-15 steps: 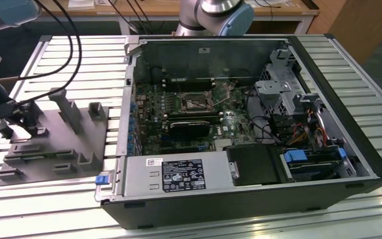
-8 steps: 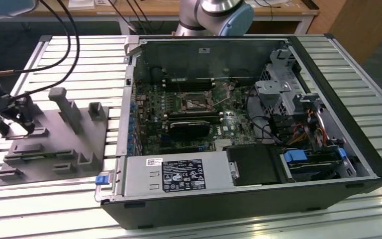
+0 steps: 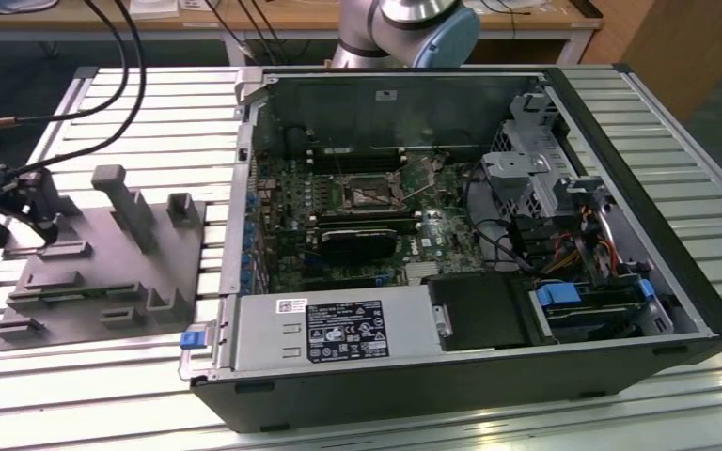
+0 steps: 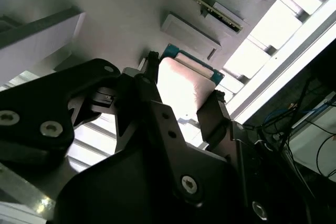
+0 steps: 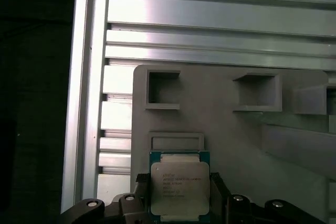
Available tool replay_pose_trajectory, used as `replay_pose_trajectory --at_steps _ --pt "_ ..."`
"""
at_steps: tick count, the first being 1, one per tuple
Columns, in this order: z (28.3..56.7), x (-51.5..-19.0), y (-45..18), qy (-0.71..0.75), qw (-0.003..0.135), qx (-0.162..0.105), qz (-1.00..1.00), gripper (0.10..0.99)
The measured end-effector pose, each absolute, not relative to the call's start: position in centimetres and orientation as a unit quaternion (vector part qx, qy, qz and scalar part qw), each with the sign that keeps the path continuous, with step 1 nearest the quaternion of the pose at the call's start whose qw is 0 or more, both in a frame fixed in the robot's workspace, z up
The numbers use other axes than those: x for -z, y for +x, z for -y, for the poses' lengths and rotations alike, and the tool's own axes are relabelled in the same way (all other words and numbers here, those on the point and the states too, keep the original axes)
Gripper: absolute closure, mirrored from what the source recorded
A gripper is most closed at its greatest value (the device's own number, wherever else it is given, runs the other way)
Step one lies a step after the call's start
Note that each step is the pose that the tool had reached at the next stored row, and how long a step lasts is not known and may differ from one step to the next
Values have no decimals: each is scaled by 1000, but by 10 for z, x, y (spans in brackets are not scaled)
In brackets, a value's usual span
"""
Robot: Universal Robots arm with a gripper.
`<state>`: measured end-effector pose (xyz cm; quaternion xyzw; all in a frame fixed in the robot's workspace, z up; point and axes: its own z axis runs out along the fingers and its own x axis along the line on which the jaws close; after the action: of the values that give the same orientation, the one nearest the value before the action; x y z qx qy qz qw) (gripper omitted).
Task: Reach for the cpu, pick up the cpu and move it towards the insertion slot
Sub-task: 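Pick up the cpu and move it towards the insertion slot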
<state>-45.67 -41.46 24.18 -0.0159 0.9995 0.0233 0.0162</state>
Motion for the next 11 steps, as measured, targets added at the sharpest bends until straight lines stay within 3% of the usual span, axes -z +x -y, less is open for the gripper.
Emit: replay_pose_trajectory --at_steps 11 --pt "415 -260 -457 -16 17 -23 -999 545"
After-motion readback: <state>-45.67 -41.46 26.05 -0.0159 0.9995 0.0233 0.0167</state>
